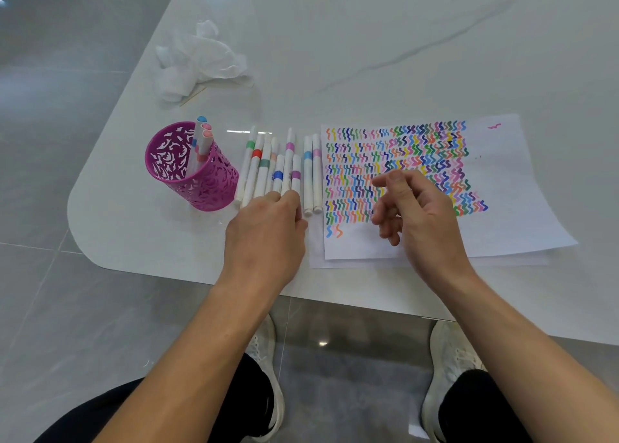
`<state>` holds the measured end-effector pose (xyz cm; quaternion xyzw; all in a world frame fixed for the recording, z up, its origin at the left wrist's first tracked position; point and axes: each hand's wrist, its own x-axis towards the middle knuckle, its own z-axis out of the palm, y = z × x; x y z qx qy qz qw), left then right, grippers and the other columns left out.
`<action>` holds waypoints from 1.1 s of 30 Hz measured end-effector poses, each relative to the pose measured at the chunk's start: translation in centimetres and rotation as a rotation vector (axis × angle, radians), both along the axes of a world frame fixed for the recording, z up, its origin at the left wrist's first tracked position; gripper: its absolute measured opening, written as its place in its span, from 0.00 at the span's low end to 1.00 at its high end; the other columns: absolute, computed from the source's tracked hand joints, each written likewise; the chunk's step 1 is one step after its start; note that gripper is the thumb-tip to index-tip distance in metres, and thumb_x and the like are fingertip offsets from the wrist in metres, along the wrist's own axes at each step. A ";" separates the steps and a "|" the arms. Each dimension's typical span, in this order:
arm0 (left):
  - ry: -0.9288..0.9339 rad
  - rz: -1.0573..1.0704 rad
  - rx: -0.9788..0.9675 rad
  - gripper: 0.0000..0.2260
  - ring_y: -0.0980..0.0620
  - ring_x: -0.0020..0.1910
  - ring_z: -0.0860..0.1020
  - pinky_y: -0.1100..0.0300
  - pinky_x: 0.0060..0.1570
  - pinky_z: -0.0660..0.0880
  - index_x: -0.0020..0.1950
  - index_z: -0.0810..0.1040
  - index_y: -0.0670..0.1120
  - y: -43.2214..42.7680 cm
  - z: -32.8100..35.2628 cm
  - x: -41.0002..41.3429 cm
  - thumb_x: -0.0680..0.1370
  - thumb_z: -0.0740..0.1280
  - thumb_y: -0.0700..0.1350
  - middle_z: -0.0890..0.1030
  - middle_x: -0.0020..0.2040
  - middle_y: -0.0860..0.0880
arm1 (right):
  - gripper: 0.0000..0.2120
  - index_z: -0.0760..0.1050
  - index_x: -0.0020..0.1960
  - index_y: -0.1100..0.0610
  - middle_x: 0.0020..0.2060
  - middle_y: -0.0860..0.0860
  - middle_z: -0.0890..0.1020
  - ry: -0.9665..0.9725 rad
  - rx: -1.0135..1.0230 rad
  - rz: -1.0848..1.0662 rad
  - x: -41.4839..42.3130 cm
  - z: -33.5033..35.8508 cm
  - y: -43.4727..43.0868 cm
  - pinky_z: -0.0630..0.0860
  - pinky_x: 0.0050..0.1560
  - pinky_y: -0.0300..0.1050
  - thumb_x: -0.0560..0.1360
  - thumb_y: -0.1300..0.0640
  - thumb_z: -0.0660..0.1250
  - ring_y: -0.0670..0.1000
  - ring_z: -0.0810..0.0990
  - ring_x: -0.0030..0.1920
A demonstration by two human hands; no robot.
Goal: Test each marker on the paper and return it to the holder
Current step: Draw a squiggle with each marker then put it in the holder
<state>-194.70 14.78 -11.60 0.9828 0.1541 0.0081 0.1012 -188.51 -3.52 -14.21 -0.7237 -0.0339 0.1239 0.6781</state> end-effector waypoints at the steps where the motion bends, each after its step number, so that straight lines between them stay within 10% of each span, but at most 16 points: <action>1: 0.012 -0.004 0.005 0.05 0.52 0.40 0.74 0.58 0.38 0.70 0.49 0.76 0.50 0.0 0.0 0.0 0.80 0.66 0.51 0.78 0.43 0.53 | 0.15 0.80 0.54 0.54 0.32 0.50 0.82 0.001 -0.001 0.002 0.0 0.0 0.0 0.71 0.27 0.39 0.86 0.46 0.60 0.49 0.76 0.29; 13: 0.101 0.036 -0.026 0.16 0.51 0.35 0.72 0.57 0.34 0.68 0.63 0.66 0.48 -0.5 -0.1 -0.1 0.79 0.66 0.52 0.78 0.41 0.52 | 0.14 0.79 0.54 0.55 0.31 0.51 0.81 0.012 -0.004 0.004 -0.1 0.0 0.1 0.71 0.28 0.39 0.87 0.48 0.60 0.49 0.75 0.29; 24: -0.197 0.030 -0.517 0.11 0.60 0.36 0.78 0.67 0.31 0.72 0.51 0.69 0.52 -1.0 0.4 0.0 0.77 0.71 0.46 0.77 0.35 0.57 | 0.10 0.81 0.53 0.55 0.34 0.50 0.83 -0.037 -0.070 0.068 0.0 0.0 0.1 0.74 0.29 0.38 0.85 0.52 0.64 0.47 0.78 0.30; 33: -0.086 -0.138 -0.758 0.11 0.57 0.39 0.81 0.60 0.39 0.78 0.51 0.71 0.56 -2.6 0.0 -0.3 0.76 0.72 0.48 0.81 0.41 0.57 | 0.08 0.81 0.51 0.52 0.33 0.44 0.83 -0.079 -0.130 0.160 0.1 0.2 0.2 0.74 0.35 0.34 0.83 0.48 0.67 0.45 0.81 0.32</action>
